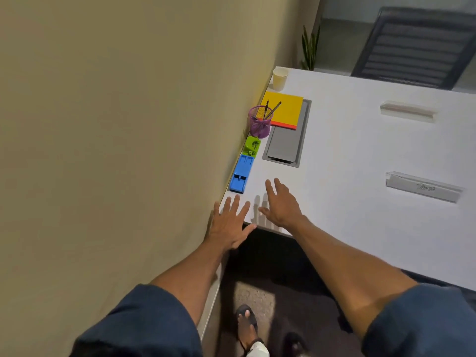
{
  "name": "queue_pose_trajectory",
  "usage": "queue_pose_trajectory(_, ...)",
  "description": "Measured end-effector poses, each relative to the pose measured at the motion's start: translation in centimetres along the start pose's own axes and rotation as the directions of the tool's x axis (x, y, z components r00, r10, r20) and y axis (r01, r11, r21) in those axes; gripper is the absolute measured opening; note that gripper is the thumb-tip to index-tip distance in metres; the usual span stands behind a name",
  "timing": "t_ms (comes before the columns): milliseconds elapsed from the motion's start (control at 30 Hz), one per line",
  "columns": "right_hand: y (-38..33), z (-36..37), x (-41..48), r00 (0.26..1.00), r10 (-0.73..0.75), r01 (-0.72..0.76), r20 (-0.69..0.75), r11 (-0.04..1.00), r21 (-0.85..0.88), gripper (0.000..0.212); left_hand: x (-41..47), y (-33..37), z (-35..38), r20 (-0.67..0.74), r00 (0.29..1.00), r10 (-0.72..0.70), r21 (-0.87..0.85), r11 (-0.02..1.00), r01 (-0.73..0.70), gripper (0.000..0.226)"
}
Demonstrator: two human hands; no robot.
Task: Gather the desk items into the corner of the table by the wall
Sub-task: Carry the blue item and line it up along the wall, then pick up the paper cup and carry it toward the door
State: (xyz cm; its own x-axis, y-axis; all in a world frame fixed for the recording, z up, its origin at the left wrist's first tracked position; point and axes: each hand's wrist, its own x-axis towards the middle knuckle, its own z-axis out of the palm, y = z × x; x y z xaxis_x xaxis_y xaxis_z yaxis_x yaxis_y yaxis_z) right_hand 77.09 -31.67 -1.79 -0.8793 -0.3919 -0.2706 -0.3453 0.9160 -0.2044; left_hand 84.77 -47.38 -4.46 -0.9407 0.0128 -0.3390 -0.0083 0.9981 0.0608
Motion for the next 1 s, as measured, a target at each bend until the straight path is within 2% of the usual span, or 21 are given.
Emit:
queue_pose_trajectory(167,0.0,0.9,-4.2,1.0,-0.006,0.006,0.022,1.0,-0.011,0.083,-2.9,1.5,-1.1,-0.025,0.999,-0.044,-0.008,0.999,0.044,0.073)
queue_pose_trajectory(600,1.7,4.1,-20.4,0.991,-0.105,0.104,-0.082,0.994,-0.019,0.084,-16.5,7.7,0.9,-0.074,0.993,-0.095,0.038,0.994,0.098,0.074)
queue_pose_trajectory(800,4.4,5.9,-26.3,0.999,-0.031,0.031,-0.035,1.0,-0.003,0.083,-19.9,11.2,2.4,-0.039,0.999,-0.036,0.048,0.998,0.038,0.073)
queue_pose_trajectory(1000,7.3,8.6,-32.1,0.99,0.13,-0.128,-0.055,0.991,0.047,0.085,-20.9,15.7,3.1,-0.038,0.992,0.123,0.04,0.992,-0.122,0.072)
